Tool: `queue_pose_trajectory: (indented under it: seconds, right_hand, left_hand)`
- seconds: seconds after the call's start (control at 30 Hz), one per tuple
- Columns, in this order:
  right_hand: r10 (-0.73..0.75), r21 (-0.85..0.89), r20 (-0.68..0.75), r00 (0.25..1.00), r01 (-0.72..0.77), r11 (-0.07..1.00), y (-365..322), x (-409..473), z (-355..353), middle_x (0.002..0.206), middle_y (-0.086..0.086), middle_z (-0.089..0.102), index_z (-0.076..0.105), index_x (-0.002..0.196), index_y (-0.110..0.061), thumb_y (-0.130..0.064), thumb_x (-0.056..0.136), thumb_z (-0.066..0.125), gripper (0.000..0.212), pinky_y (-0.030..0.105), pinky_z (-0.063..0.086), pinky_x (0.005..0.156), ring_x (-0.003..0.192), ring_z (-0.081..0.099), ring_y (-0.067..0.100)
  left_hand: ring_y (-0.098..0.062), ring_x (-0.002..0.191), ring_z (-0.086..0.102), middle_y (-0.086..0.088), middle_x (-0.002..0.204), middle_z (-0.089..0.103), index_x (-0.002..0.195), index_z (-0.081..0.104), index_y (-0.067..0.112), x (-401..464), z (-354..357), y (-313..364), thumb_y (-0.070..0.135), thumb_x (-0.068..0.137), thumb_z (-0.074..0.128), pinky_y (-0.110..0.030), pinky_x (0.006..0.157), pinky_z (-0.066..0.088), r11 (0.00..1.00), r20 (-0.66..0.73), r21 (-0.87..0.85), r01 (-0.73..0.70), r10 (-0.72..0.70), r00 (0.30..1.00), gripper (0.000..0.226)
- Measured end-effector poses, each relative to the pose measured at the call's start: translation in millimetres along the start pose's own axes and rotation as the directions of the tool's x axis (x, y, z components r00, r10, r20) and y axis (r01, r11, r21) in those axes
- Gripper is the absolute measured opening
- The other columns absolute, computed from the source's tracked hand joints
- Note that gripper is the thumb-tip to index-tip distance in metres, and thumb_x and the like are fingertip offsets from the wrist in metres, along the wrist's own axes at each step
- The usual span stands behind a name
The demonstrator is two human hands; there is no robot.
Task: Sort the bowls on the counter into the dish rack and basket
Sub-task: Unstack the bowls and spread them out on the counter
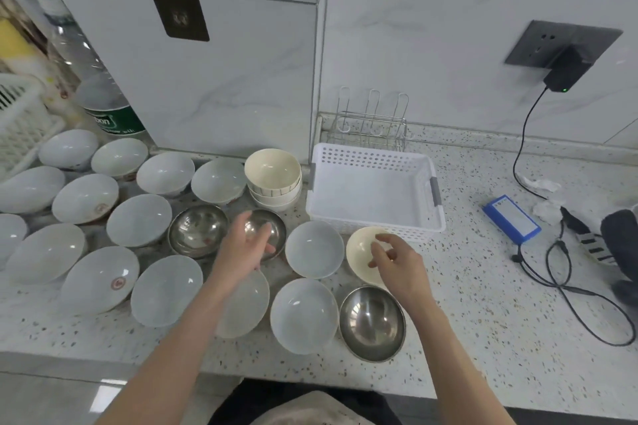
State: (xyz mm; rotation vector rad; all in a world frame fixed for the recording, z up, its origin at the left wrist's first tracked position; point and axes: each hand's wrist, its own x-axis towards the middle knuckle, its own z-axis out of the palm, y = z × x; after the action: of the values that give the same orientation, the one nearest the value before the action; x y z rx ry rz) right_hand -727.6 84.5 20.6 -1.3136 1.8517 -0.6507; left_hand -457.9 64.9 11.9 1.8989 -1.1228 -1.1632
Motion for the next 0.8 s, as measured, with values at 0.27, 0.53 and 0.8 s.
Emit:
queue_pose_trajectory:
  seconds: [0.27,0.53,0.8]
  right_hand:
    - [-0.038,-0.062,0.021,0.999,0.039,0.997,-53,16,51,0.063,-0.026,0.068,0.06,0.116,-0.03,-0.038,0.094,0.051,0.026,0.005,0.04,0.055,0.069,0.057,-0.019]
    - [0.062,0.01,0.017,0.998,-0.062,0.998,-55,9,73,0.069,-0.012,0.073,0.061,0.119,-0.026,-0.033,0.095,0.053,0.027,0.017,0.039,0.058,0.07,0.062,-0.005]
    - [0.117,0.088,-0.004,0.993,-0.116,0.989,-70,8,84,0.07,-0.011,0.074,0.06,0.118,-0.024,-0.026,0.096,0.051,0.023,0.023,0.04,0.062,0.079,0.062,0.006]
  left_hand:
    - [-0.013,0.056,0.065,0.001,0.077,0.076,0.149,0.027,0.021,91,-37,31,0.059,0.085,0.052,-0.028,0.053,0.043,0.994,0.064,0.09,0.07,-0.076,0.995,0.078]
    - [-0.012,0.037,0.058,-0.01,0.086,0.074,0.123,0.046,0.03,118,-29,36,0.019,0.09,0.053,-0.019,0.032,0.032,0.994,0.15,-0.084,0.072,-0.059,0.987,0.035]
    - [-0.014,0.038,0.059,-0.026,0.098,0.071,0.122,0.042,0.027,122,-28,44,-0.001,0.089,0.046,-0.018,0.034,0.033,0.941,0.246,-0.28,0.187,-0.118,0.962,0.043]
